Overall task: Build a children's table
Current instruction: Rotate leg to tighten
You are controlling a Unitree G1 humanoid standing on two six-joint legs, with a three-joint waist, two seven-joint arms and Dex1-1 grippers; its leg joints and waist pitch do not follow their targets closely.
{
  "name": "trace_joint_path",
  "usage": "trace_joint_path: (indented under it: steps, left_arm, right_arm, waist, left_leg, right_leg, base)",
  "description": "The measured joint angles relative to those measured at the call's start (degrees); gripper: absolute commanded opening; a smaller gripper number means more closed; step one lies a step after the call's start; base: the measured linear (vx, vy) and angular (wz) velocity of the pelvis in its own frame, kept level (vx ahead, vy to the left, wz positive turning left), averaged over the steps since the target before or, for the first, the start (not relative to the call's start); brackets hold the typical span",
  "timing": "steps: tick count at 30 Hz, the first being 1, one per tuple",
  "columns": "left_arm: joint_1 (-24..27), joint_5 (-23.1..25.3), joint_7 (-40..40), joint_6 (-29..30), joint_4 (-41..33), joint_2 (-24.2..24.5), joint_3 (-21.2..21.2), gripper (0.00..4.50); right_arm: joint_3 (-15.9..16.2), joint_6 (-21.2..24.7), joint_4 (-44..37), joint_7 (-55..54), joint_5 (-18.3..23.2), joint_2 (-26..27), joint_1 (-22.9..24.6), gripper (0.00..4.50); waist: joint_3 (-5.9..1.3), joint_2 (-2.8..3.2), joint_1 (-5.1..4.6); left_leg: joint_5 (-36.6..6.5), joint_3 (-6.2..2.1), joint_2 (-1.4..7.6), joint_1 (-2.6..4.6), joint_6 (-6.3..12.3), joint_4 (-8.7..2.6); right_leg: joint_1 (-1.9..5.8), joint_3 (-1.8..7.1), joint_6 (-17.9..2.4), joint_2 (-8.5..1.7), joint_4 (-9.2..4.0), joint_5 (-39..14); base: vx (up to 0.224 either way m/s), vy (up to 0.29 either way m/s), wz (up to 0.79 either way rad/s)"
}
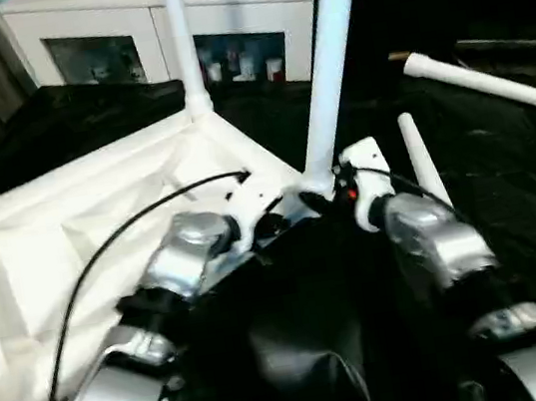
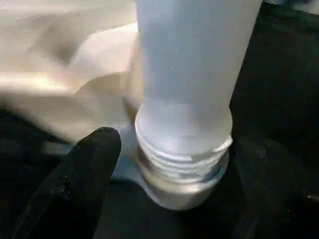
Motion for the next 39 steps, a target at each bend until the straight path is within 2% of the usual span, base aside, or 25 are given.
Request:
trace_joint_path:
  steps: [2, 4, 7, 9, 15, 22, 25, 28, 29, 33, 39]
  left_arm:
    - [0.66, -0.16, -2.46, -1.06, -1.06, 1.31, -0.44, 0.00]
    - [2.68, -1.55, -6.97, -1.92, -4.32, 3.33, -0.87, 0.00]
    - [5.62, -3.63, -14.21, -3.16, -9.10, 6.39, -2.04, 0.00]
    - [6.71, -4.37, -17.35, -4.09, -10.79, 7.76, -2.47, 0.00]
    - [7.03, -4.39, -21.45, -4.37, -14.23, 8.61, -3.96, 0.00]
    - [7.53, -4.42, -22.29, -4.45, -15.17, 9.07, -3.98, 0.00]
    - [7.64, -4.44, -22.66, -4.45, -15.53, 9.18, -3.98, 0.00]
    - [7.86, -4.44, -22.98, -4.44, -15.62, 9.35, -3.98, 0.00]
    - [7.94, -4.44, -22.98, -4.44, -15.63, 9.35, -3.98, 0.00]
    - [8.11, -4.44, -23.04, -4.44, -15.71, 9.40, -3.97, 0.00]
    - [8.30, -4.44, -23.06, -4.44, -15.79, 9.41, -3.97, 0.00]
  right_arm:
    - [0.76, 0.32, -1.92, 3.38, 0.24, -1.85, 0.85, 3.82]
    - [2.03, 0.74, -6.25, 9.23, 1.62, -5.90, 3.07, 3.82]
    - [3.28, 2.08, -12.68, 18.07, 3.85, -11.92, 6.34, 3.82]
    - [3.76, 2.75, -14.86, 21.47, 4.51, -13.74, 7.32, 3.82]
    - [5.18, 4.87, -18.19, 26.14, 5.05, -15.53, 8.47, 3.82]
    - [6.24, 5.66, -18.76, 27.49, 5.14, -16.47, 9.52, 3.82]
    - [6.55, 5.86, -19.01, 27.75, 5.10, -16.46, 9.52, 3.47]
    - [6.55, 6.47, -19.09, 27.81, 5.10, -16.45, 9.52, 3.35]
    - [6.55, 6.57, -19.11, 27.92, 5.10, -16.45, 9.52, 3.10]
    - [6.55, 6.66, -19.12, 28.04, 5.10, -16.44, 9.54, 2.85]
    - [6.59, 6.66, -19.12, 28.11, 5.10, -16.41, 9.64, 2.75]
  waist:
    - [0.02, 0.04, 0.02]
    - [0.04, 0.07, 0.38]
    - [0.08, 0.15, 1.47]
    - [0.08, 0.16, 1.88]
    - [0.10, 0.23, 1.96]
    - [0.10, 0.24, 1.56]
    - [0.10, 0.24, 1.62]
    - [0.10, 0.24, 1.68]
    - [0.10, 0.24, 1.69]
    - [0.10, 0.24, 1.69]
    - [0.10, 0.23, 1.69]
  left_leg:
    - [0.05, -0.01, 0.00, -0.09, 0.07, 0.02]
    - [0.07, -0.01, 0.00, -0.16, 0.11, 0.01]
    - [0.09, -0.02, 0.05, -0.26, 0.14, 0.04]
    - [0.12, -0.02, 0.06, -0.25, 0.16, 0.06]
    - [0.13, 0.05, 0.05, -0.30, 0.16, 0.12]
    - [0.15, 0.03, 0.07, -0.34, 0.16, 0.12]
    - [0.16, 0.03, 0.07, -0.37, 0.18, 0.13]
    - [0.18, 0.04, 0.07, -0.39, 0.21, 0.14]
    - [0.18, 0.04, 0.07, -0.39, 0.21, 0.15]
    - [0.18, 0.03, 0.07, -0.39, 0.21, 0.15]
    - [0.18, 0.04, 0.07, -0.39, 0.22, 0.16]
  right_leg:
    - [-0.03, -0.02, -0.01, -0.01, 0.00, 0.01]
    - [-0.05, -0.04, 0.00, -0.03, -0.03, 0.01]
    - [-0.08, -0.10, 0.00, -0.03, -0.03, 0.01]
    - [-0.07, -0.11, 0.00, -0.02, 0.02, 0.01]
    - [0.04, -0.06, 0.01, -0.09, 0.04, 0.11]
    - [0.01, -0.08, 0.05, -0.07, 0.06, 0.12]
    - [0.00, -0.08, 0.08, -0.07, 0.05, 0.10]
    - [0.00, -0.07, 0.08, -0.07, 0.04, 0.10]
    - [0.00, -0.07, 0.07, -0.07, 0.04, 0.10]
    - [0.00, -0.08, 0.07, -0.07, 0.05, 0.11]
    - [0.00, -0.07, 0.07, -0.07, 0.05, 0.11]
  base:
    - [0.000, 0.000, 0.00]
    - [0.000, 0.000, 0.00]
    - [0.000, 0.000, 0.00]
    - [0.000, 0.000, 0.00]
    - [0.000, 0.000, 0.00]
    - [0.000, 0.000, 0.00]
    - [0.000, 0.000, 0.00]
    - [0.000, 0.000, 0.00]
    - [0.000, 0.000, 0.00]
    - [0.000, 0.000, 0.00]
    - [0.000, 0.000, 0.00]
